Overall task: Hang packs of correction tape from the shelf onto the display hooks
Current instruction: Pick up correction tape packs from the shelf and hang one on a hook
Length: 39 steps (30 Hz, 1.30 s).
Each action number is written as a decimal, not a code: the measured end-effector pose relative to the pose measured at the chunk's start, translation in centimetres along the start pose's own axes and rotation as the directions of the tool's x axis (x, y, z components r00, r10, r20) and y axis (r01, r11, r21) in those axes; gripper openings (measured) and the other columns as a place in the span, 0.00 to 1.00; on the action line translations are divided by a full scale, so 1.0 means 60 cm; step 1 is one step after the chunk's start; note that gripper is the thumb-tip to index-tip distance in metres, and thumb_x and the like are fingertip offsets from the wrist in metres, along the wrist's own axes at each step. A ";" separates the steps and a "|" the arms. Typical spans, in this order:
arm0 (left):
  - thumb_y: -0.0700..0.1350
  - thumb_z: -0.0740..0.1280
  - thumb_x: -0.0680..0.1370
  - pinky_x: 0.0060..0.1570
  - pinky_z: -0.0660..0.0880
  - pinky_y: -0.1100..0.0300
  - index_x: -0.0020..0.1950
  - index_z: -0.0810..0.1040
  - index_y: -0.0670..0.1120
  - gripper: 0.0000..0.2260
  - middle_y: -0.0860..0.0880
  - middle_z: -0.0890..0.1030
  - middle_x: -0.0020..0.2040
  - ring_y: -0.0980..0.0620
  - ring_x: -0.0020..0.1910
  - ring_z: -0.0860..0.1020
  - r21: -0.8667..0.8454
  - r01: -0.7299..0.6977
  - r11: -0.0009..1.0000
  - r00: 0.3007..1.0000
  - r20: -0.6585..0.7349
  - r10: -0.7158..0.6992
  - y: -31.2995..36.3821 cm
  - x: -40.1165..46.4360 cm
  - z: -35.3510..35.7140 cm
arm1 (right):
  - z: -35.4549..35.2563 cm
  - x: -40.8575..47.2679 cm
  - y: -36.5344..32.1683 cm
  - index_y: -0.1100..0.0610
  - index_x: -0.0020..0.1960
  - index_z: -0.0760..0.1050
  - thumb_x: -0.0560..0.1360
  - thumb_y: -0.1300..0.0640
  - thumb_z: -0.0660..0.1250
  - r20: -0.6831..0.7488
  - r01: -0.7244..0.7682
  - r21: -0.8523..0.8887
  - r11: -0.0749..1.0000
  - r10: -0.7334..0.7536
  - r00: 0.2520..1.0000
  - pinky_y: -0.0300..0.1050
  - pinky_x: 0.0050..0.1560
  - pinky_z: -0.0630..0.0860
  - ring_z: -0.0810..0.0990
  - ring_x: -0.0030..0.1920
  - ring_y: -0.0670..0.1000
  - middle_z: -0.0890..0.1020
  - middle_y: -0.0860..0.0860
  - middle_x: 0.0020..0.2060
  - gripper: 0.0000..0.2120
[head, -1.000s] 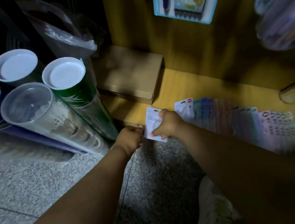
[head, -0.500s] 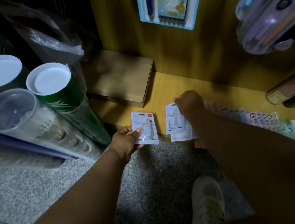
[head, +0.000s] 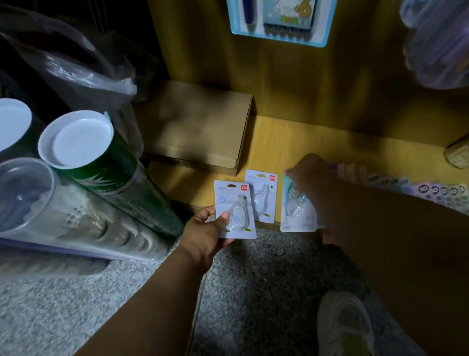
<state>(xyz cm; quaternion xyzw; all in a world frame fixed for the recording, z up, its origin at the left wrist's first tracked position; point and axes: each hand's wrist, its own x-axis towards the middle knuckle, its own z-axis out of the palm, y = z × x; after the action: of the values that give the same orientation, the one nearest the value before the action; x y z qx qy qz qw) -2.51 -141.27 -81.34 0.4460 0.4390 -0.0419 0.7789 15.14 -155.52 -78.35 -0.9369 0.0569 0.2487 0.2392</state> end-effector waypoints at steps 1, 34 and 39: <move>0.37 0.65 0.79 0.28 0.80 0.61 0.57 0.74 0.42 0.07 0.44 0.81 0.46 0.47 0.40 0.80 -0.002 -0.003 1.000 1.000 0.002 0.003 0.000 0.001 -0.001 | 0.006 0.003 -0.003 0.57 0.31 0.66 0.76 0.57 0.65 0.008 -0.001 0.029 1.000 0.001 1.000 0.49 0.52 0.77 0.77 0.43 0.54 0.77 0.57 0.41 0.16; 0.45 0.58 0.83 0.38 0.73 0.56 0.51 0.74 0.48 0.06 0.44 0.81 0.45 0.46 0.38 0.78 -0.121 0.000 0.993 0.998 0.063 0.008 0.040 -0.091 -0.002 | 0.028 -0.186 0.000 0.53 0.63 0.78 0.56 0.49 0.83 0.147 0.699 -0.027 0.715 -0.688 0.710 0.35 0.64 0.64 0.72 0.63 0.50 0.75 0.52 0.60 0.37; 0.40 0.68 0.77 0.34 0.80 0.57 0.61 0.74 0.39 0.13 0.40 0.82 0.53 0.48 0.40 0.83 -0.074 -0.120 0.990 0.976 0.175 0.131 0.067 -0.139 -0.001 | -0.013 -0.237 -0.011 0.51 0.64 0.77 0.58 0.49 0.82 0.042 0.767 0.000 0.642 -0.766 0.641 0.28 0.61 0.58 0.68 0.63 0.47 0.72 0.46 0.59 0.36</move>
<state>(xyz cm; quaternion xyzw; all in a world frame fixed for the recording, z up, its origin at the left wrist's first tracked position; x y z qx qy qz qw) -5.83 -141.53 -72.72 0.4424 0.3390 -0.0189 0.8301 3.28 -155.46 -70.47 -0.8702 -0.3515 0.1422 0.3147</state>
